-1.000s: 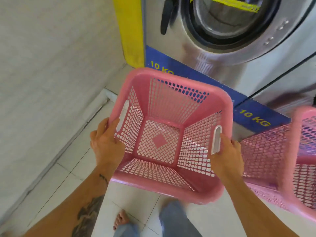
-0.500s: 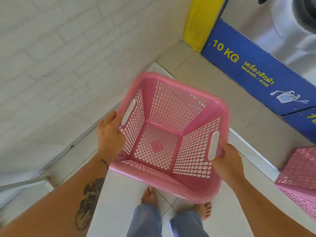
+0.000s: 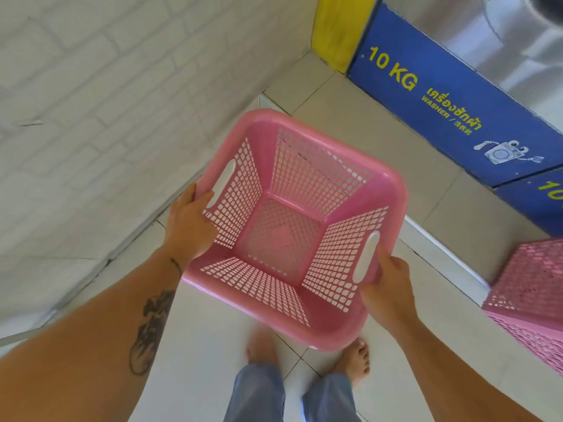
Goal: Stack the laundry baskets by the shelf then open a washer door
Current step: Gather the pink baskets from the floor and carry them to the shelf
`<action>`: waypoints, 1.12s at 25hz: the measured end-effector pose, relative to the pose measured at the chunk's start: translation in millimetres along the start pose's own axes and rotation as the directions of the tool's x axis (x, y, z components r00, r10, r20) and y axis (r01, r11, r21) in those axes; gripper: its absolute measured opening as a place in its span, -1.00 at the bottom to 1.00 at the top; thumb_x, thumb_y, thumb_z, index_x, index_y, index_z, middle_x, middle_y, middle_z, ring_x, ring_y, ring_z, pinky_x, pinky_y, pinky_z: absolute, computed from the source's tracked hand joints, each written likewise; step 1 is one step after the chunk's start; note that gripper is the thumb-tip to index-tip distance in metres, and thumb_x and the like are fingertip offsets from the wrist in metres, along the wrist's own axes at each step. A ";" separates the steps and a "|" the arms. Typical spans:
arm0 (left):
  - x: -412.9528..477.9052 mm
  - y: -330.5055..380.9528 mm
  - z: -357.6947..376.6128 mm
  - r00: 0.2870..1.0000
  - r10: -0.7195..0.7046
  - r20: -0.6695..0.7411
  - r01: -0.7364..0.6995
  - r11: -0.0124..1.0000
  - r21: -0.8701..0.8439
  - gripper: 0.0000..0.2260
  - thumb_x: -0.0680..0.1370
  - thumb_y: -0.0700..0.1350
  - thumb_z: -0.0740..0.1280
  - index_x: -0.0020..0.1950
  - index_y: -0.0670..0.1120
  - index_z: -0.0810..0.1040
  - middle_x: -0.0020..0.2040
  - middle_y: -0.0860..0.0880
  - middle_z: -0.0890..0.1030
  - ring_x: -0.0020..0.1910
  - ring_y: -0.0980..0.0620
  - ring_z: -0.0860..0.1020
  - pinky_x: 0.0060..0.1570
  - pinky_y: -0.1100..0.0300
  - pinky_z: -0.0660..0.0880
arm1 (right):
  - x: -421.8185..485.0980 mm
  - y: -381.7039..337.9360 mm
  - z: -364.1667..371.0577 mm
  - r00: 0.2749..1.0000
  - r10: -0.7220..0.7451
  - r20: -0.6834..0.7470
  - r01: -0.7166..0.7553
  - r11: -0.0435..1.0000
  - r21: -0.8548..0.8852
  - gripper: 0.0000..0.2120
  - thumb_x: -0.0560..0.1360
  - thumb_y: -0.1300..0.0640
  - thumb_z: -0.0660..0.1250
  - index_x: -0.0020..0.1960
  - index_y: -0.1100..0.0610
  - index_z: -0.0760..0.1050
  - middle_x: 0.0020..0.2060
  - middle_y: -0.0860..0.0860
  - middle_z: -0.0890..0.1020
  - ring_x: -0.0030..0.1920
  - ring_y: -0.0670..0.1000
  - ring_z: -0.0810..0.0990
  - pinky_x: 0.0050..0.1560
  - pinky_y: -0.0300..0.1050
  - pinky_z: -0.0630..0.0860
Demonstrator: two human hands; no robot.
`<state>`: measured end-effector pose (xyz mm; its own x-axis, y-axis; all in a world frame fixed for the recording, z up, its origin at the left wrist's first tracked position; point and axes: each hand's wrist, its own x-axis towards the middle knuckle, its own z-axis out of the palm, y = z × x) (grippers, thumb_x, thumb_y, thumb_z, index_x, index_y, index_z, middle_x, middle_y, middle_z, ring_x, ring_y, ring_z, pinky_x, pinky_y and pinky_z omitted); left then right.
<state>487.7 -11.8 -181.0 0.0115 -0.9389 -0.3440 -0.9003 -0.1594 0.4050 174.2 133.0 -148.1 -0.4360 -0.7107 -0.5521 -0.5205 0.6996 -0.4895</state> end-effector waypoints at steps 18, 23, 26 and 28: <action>-130.0 268.0 -8.1 0.953 0.290 0.085 -0.224 0.868 -0.444 -0.68 0.52 -0.30 0.27 0.15 0.04 0.58 0.09 0.07 0.60 -0.04 0.13 0.56 -0.07 0.32 0.48 | -60.7 72.9 -199.6 0.994 0.053 -0.093 -0.026 0.964 0.265 -0.50 0.49 0.23 0.30 0.38 -0.06 0.37 0.27 -0.05 0.46 0.07 -0.05 0.48 0.03 -0.21 0.39; -204.6 424.0 71.1 0.887 0.460 0.046 -0.367 0.762 -0.534 -0.65 0.48 -0.31 0.24 -0.06 0.16 0.57 -0.11 -0.01 0.64 -0.36 0.23 0.54 -0.41 0.42 0.41 | -69.7 189.2 -321.8 0.948 -0.046 -0.314 0.102 0.981 0.164 -0.51 0.48 0.20 0.28 0.39 0.02 0.36 0.23 -0.02 0.51 0.16 0.02 0.52 0.21 -0.13 0.44; -264.6 513.0 140.1 0.821 0.570 0.023 -0.466 0.693 -0.551 -0.61 0.48 -0.36 0.24 -0.05 0.17 0.55 -0.04 0.11 0.63 -0.21 0.20 0.59 -0.24 0.46 0.45 | -80.2 278.4 -393.9 0.890 -0.052 -0.453 0.139 0.977 0.161 -0.46 0.38 0.25 0.33 0.31 -0.07 0.41 0.21 -0.05 0.51 0.24 0.00 0.48 0.29 -0.04 0.41; -293.2 562.0 181.9 0.780 0.626 -0.017 -0.531 0.646 -0.549 -0.66 0.46 -0.31 0.25 0.05 0.11 0.56 0.04 0.12 0.56 -0.02 0.13 0.58 0.02 0.29 0.50 | -83.9 333.4 -430.6 0.835 -0.042 -0.548 0.109 0.990 0.089 -0.42 0.34 0.20 0.32 0.37 0.04 0.40 0.22 0.03 0.49 0.25 0.04 0.43 0.28 -0.20 0.28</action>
<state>-100.8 229.4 -6.6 -0.5470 -0.8371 0.0000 -0.3490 0.2280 0.9090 -278.9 394.1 25.6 -0.7444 -0.6640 -0.0707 -0.4972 0.6218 -0.6051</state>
